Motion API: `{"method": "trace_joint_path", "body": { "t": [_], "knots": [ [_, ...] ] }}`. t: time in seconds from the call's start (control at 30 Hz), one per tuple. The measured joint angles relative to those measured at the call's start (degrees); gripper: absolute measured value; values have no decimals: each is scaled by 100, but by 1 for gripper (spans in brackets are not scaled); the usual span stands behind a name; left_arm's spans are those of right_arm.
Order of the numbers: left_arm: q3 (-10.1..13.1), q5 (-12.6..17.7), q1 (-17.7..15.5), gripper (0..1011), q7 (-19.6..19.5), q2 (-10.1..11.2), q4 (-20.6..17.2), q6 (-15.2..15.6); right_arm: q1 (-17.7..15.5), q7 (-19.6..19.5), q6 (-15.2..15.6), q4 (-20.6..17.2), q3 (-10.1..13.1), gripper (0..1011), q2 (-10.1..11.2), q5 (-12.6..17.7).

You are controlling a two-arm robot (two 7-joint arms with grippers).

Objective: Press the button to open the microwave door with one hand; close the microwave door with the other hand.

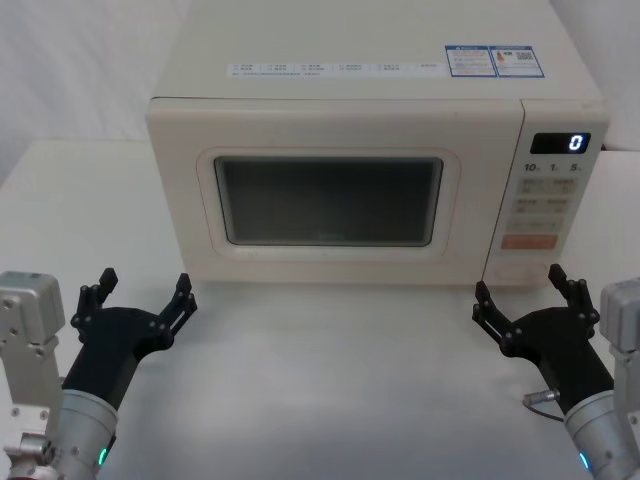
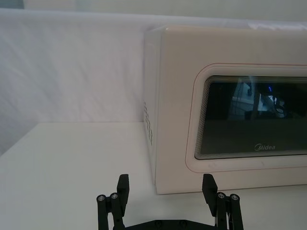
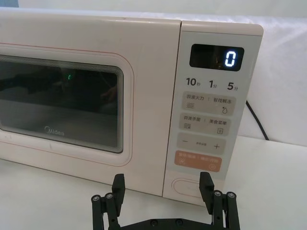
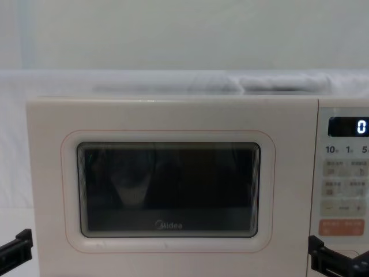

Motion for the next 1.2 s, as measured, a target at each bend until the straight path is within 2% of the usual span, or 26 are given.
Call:
{"method": "trace_joint_path", "body": {
  "t": [1.2],
  "knots": [
    [0,0,0,1001,0,0,0,-1,0,0,0,0,0,1002,0,1]
  ]
}}
